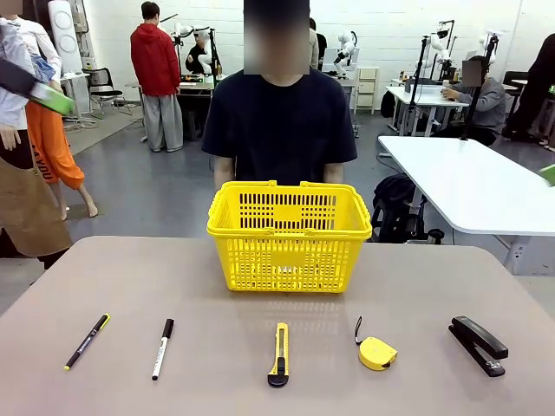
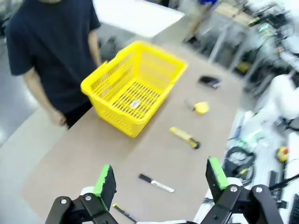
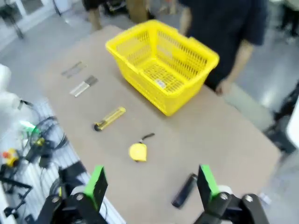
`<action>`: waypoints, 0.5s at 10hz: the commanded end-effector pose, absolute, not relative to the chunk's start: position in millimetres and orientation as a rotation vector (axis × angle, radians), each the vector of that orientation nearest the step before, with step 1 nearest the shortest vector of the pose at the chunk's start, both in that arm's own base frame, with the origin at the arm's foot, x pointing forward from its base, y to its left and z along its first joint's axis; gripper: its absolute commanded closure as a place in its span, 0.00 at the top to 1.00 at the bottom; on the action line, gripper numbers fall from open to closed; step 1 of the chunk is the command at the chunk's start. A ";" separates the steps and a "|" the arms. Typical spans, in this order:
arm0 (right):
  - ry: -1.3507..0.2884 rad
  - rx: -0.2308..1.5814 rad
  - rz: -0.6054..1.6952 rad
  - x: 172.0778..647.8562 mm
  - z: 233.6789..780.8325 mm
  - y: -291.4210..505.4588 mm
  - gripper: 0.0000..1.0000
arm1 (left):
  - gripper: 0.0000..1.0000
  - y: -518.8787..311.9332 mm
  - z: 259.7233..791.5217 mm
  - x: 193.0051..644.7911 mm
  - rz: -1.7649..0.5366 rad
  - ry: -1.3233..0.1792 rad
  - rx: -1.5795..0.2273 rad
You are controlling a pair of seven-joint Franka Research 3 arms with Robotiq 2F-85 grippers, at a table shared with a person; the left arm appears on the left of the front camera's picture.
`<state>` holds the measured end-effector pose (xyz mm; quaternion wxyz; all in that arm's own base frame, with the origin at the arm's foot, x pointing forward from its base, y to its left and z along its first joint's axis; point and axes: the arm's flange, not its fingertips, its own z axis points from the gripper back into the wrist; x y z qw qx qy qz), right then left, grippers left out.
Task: Place the items the person wants into the basket.
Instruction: Pick up the item the person points to and place it in the Market Basket.
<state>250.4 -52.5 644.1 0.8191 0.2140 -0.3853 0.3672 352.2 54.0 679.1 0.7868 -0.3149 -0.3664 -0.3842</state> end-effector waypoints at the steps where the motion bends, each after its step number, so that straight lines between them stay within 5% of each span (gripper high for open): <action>1: -0.777 0.857 0.682 256.8 638.9 -122.0 1.00 | 1.00 115.6 666.5 355.9 -0.748 -0.654 -0.982; 5: -0.940 0.971 0.530 239.5 607.4 -217.2 1.00 | 1.00 209.6 629.1 314.9 -0.584 -0.759 -0.958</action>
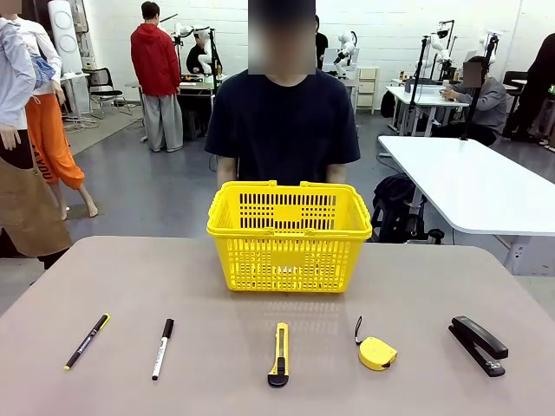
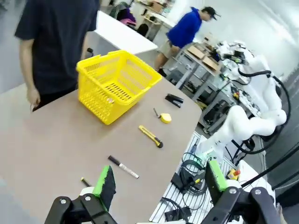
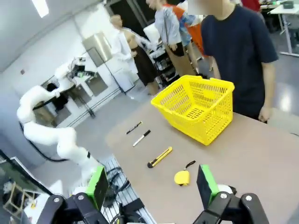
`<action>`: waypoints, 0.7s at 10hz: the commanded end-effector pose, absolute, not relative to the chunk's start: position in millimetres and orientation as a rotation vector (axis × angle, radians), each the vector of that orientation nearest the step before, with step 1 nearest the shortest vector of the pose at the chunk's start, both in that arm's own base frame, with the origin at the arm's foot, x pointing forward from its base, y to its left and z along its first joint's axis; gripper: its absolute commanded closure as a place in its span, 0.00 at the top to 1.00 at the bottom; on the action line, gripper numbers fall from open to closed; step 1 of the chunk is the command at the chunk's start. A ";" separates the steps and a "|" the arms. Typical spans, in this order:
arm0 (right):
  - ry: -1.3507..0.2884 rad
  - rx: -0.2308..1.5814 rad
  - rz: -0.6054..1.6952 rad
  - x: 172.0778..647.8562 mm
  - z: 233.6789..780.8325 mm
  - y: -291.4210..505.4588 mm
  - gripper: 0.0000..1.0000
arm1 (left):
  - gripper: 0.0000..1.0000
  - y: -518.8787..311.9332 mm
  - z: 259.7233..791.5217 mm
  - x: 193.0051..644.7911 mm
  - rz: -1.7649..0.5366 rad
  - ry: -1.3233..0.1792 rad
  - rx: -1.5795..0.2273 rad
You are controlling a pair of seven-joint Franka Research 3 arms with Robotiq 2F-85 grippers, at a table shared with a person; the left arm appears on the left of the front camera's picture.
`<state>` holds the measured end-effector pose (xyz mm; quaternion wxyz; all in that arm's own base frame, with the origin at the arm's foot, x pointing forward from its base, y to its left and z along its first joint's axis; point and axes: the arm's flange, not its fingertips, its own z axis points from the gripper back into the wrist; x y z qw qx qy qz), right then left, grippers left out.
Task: Place the items the person wants into the basket.
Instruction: Pick up the item the person points to and place it in the Market Basket.
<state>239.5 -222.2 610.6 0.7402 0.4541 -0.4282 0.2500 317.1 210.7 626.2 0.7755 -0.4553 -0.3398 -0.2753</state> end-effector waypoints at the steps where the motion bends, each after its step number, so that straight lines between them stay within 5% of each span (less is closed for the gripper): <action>1: -0.907 0.896 0.453 235.0 606.0 -222.4 1.00 | 1.00 217.5 629.2 305.7 -0.555 -0.754 -0.937; 4: -0.851 0.695 0.377 215.4 618.2 -217.2 1.00 | 1.00 228.5 634.4 283.6 -0.503 -0.701 -0.829; 7: -0.861 0.717 0.365 219.2 622.2 -223.5 1.00 | 1.00 232.6 634.1 287.2 -0.488 -0.719 -0.845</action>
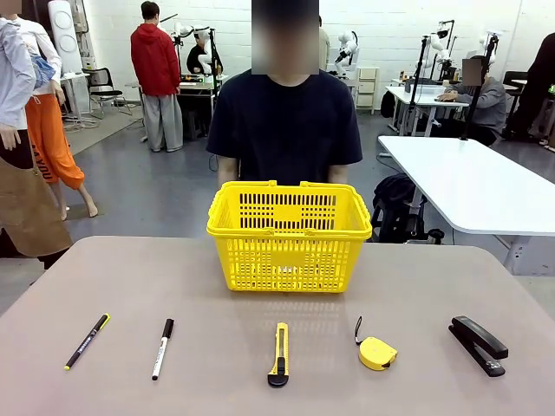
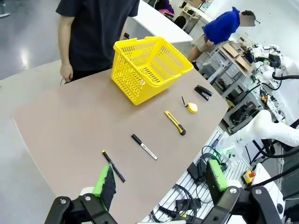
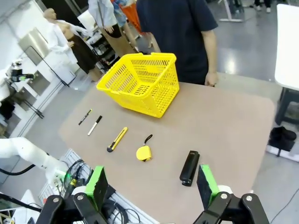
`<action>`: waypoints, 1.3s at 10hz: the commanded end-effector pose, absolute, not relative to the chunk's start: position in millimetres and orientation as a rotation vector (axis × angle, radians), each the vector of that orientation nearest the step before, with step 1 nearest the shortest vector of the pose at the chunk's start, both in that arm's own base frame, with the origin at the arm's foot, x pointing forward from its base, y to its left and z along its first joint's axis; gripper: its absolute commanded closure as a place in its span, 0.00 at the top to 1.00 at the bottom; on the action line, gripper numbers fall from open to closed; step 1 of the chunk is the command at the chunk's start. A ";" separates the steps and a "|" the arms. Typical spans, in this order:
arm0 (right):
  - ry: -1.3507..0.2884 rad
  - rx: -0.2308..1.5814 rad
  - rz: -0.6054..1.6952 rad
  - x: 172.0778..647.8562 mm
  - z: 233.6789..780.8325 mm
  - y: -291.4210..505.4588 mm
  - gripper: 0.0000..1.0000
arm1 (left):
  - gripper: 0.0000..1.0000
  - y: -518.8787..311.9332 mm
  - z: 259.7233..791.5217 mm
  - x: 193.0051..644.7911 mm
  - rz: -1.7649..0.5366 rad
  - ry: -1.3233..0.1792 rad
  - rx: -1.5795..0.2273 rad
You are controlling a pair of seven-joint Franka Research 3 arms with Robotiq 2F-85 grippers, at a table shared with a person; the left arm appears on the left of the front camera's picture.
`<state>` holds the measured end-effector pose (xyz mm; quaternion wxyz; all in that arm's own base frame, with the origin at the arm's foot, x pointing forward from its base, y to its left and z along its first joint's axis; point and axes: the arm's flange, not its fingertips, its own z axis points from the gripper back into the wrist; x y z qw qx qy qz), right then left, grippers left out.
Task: Place the items the person wants into the basket.
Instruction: Pick up the item the person points to and place it in the Market Basket.
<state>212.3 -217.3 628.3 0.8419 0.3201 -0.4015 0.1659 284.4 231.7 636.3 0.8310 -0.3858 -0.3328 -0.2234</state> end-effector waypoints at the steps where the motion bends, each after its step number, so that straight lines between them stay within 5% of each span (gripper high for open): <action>1: -0.861 0.717 0.365 219.2 622.2 -223.5 1.00 | 1.00 232.6 634.1 287.2 -0.488 -0.719 -0.845; 13: -0.861 0.717 0.365 219.2 622.2 -223.5 1.00 | 1.00 232.6 634.1 287.2 -0.488 -0.719 -0.845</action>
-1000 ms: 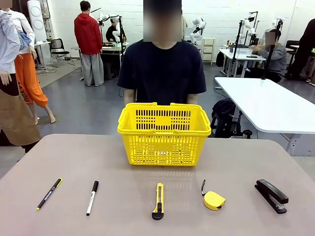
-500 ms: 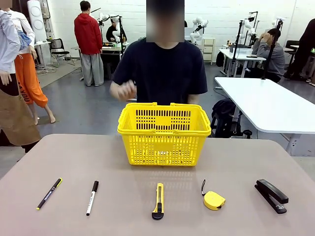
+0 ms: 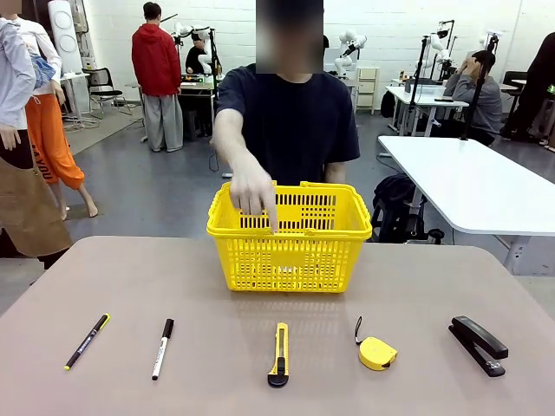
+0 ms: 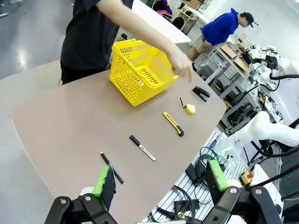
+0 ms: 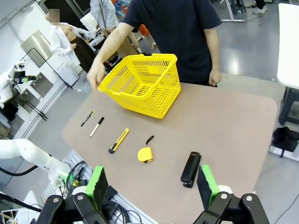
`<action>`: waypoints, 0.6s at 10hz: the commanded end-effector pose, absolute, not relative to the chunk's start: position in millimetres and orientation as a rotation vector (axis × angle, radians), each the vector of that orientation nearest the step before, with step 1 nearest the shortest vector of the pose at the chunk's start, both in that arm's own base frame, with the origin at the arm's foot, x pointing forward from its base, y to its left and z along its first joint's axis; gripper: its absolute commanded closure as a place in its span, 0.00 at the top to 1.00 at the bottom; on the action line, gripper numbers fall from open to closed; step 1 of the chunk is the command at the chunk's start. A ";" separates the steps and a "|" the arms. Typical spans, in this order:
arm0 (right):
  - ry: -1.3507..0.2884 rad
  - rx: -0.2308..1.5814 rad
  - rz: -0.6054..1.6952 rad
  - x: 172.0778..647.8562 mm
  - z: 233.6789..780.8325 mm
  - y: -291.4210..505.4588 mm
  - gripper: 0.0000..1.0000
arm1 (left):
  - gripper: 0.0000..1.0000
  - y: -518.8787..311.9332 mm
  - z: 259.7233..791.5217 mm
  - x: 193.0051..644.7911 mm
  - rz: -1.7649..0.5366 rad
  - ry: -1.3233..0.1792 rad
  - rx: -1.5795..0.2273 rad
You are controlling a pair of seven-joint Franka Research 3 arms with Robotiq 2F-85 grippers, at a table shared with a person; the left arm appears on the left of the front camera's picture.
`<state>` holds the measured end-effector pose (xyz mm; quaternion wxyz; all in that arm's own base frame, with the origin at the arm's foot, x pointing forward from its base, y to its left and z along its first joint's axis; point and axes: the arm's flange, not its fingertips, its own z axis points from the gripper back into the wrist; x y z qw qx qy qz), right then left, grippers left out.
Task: Place the items the person wants into the basket.
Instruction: Pick up the item the person points to and place it in the Market Basket.
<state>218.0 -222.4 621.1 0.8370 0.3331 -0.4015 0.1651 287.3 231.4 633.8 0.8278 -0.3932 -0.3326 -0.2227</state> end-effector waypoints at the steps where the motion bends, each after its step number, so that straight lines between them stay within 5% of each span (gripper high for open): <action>1: -0.861 0.717 0.365 219.2 622.2 -223.5 1.00 | 1.00 232.6 634.1 287.2 -0.488 -0.719 -0.845; 6: -0.861 0.717 0.365 219.2 622.2 -223.5 1.00 | 1.00 231.4 633.8 287.3 -0.473 -0.706 -0.835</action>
